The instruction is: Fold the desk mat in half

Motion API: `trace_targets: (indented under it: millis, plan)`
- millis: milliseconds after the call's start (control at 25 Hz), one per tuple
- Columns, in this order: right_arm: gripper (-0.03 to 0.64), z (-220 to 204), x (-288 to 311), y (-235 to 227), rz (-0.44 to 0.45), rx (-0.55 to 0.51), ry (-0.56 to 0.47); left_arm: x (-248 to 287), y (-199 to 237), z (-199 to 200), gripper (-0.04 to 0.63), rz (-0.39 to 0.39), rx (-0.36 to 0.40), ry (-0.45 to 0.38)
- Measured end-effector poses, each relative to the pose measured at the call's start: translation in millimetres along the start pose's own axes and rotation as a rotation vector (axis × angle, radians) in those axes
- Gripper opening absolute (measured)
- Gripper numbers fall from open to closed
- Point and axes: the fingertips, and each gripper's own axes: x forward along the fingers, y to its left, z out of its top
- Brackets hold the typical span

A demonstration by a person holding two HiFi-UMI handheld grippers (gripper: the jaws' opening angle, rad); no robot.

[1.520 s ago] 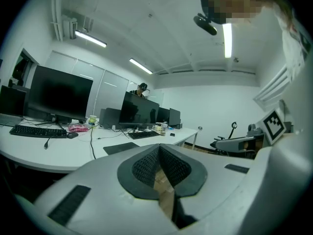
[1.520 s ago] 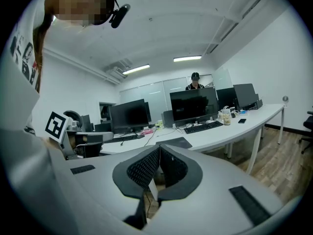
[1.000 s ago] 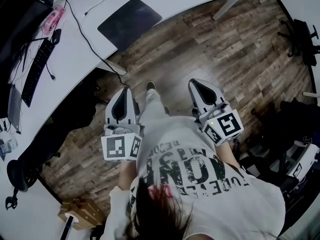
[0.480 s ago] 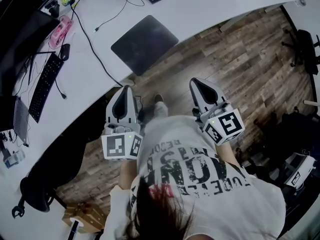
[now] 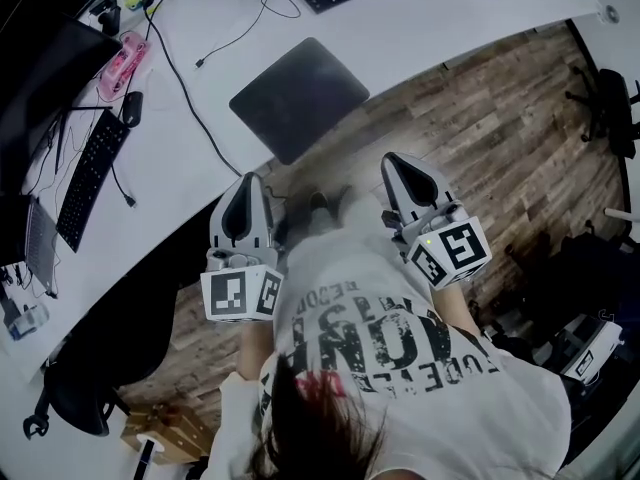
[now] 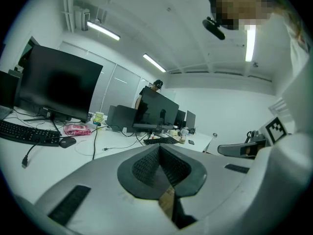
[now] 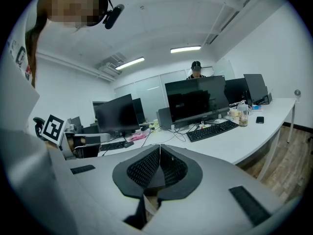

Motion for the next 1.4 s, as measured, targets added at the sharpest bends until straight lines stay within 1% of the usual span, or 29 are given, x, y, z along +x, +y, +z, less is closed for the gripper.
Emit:
trace_targets:
  millis: [120,480,720,1040,1160,1400]
  plan:
    - [0.002,1,10,-3,0.029,0.000,0.015,3,3,-2,-0.006,0.030,-0.020,0.002]
    - [0.002,16,68,-20,0.166,-0.016,0.060,27,28,10,-0.006,0.179,-0.074,-0.031]
    - [0.002,37,113,-47,0.292,-0.071,0.084,52,32,22,-0.006,0.319,-0.098,-0.083]
    - [0.002,50,149,-85,0.409,-0.111,0.122,77,33,27,-0.006,0.474,-0.112,-0.125]
    - [0.002,49,155,-95,0.444,-0.122,0.142,81,27,25,-0.006,0.515,-0.119,-0.132]
    - [0.002,46,163,-101,0.479,-0.121,0.156,80,26,18,-0.006,0.563,-0.125,-0.130]
